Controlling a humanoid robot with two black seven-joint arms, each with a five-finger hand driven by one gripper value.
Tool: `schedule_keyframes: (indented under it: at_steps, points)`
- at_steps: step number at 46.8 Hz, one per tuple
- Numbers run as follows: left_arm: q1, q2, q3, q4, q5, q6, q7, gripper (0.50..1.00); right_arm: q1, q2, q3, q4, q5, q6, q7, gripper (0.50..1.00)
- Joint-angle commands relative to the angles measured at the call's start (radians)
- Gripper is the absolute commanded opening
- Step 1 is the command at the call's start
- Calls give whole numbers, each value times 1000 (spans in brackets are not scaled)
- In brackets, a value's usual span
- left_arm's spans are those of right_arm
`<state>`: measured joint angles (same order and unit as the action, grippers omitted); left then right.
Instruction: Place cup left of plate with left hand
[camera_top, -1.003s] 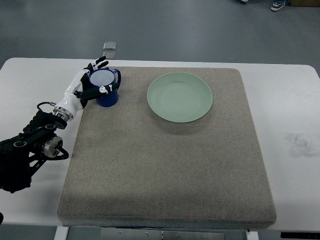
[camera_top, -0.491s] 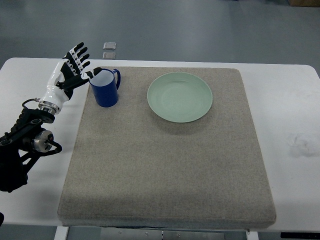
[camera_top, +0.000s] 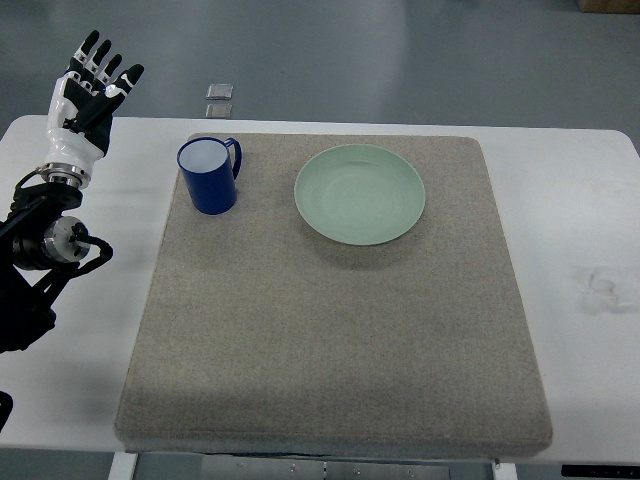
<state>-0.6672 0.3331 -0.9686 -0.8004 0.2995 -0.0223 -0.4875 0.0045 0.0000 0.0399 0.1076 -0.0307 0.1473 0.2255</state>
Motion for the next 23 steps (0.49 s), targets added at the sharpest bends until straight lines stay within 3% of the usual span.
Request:
schedule_keyframes:
  at_steps: [1,11,23]
  points:
    - [-38,-2,-1,3,-60,5,73,962,0,0,0,1,0,0,0,932]
    - [-103,-8,1,9,-151,67,187,958,0,0,0,1,0,0,0,932]
    - [-118,-9,-4,35,-335,15,196,958,0,0,0,0,0,0,0,932]
